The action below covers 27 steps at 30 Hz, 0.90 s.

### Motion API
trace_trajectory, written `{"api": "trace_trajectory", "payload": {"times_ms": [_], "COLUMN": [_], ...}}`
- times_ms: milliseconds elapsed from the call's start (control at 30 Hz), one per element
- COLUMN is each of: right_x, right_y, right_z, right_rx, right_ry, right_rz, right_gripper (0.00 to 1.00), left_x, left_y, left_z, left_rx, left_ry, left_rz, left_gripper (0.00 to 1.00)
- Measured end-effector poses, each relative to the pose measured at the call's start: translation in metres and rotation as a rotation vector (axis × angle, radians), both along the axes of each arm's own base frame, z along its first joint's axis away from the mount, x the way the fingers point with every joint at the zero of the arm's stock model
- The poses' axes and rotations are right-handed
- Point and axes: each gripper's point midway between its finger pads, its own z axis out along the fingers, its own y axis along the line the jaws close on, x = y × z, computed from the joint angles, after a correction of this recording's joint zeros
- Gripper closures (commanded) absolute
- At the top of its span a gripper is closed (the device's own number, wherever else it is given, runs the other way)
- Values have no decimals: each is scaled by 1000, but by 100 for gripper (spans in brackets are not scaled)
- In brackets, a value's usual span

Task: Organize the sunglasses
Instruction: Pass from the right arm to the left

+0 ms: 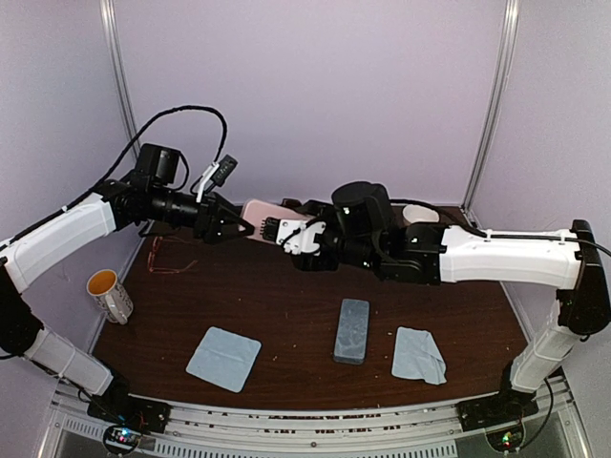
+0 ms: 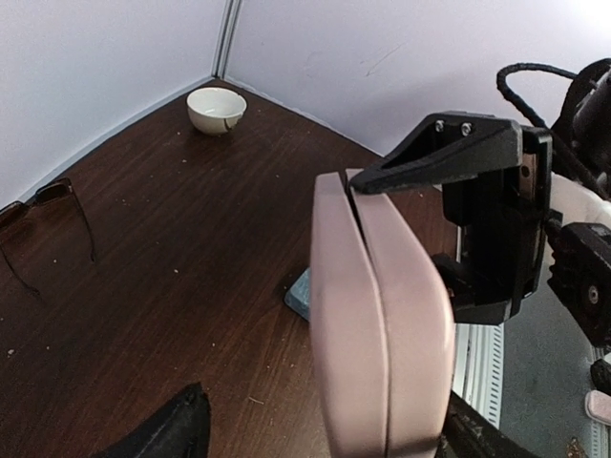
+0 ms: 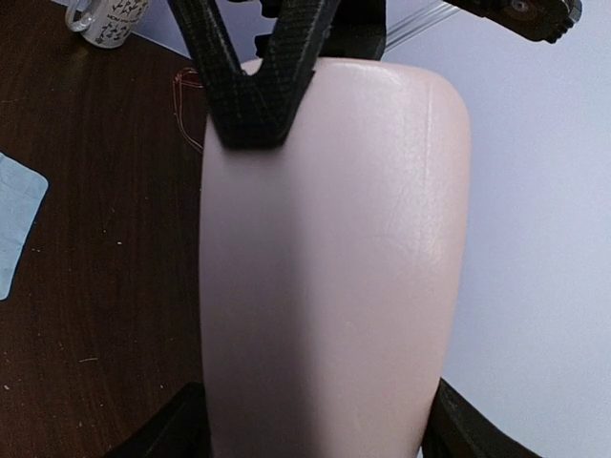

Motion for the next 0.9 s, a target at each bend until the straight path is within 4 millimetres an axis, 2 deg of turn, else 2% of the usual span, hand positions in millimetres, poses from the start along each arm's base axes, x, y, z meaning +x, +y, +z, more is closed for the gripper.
{"api": "trace_trajectory", "payload": {"times_ms": [200,567,600,667,833,900], "right_x": [1,6,6,7,12,15], "right_y": [2,4,4,3,1,-1], "right_z": [3,5,6,7,15,21], "right_rx": [18,37,37,41,98,135], "right_ry": [9,17,15,10,7,3], "right_rz": [-5,-30,-33,-42,-101,-122], "right_gripper": [44,42,39,24,0,0], "left_x": [-5,-7,-7,-7,-4,-2], "left_y": [-5,-8,-8,-8,-8,-7], "left_z": [-3,-1,-1,0,3,2], "left_rx": [7,3,0,-2,-2,7], "left_ry": [0,10,14,17,-1,-3], "left_rz": [-24,-25,-24,-22,-11,0], "left_gripper": [46,73,75,77,80,81]}}
